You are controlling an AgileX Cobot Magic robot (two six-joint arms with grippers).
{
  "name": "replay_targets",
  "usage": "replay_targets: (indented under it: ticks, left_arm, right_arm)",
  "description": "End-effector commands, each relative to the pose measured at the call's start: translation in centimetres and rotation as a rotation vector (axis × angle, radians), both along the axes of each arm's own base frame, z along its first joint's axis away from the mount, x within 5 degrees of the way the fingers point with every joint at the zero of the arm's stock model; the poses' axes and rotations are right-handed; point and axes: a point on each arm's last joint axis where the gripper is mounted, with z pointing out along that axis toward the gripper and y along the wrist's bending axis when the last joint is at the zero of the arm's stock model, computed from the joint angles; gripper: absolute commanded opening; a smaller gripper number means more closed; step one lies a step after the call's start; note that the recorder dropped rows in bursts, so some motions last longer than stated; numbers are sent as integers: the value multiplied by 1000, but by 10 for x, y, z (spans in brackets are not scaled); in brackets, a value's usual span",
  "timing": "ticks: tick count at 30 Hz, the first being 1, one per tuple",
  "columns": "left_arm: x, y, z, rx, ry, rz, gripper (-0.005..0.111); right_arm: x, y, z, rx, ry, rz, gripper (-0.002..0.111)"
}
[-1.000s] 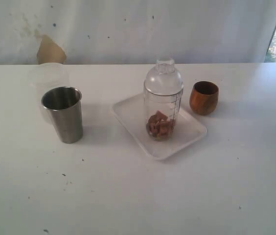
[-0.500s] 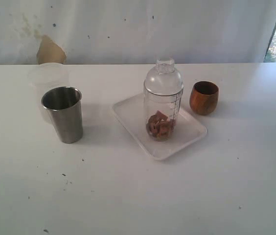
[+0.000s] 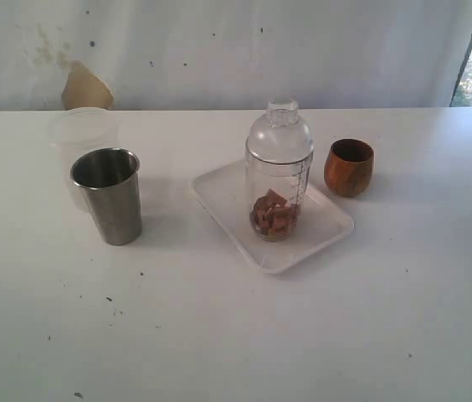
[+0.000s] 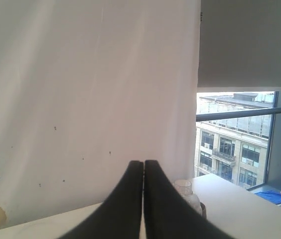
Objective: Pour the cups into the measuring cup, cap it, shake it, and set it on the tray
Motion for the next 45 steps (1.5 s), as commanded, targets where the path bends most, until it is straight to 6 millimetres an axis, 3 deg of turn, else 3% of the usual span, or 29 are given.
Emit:
replay_targets:
  ticks: [1,8,18,45]
  left_arm:
    - [-8,6,1,-24,-42,1,1]
    - [-17,14,2,-49,-82,88,1]
    - [-42,24,2,-66,-192,573,1]
    - [-42,24,2,-65,-193,581,1]
  right_arm:
    - [0,-1,-2,-6,0,-7,0]
    - [0,-1,-2,-8,0,-7,0]
    - [0,-1,-2,-8,0,-7,0]
    - [0,-1,-2,-8,0,-7,0]
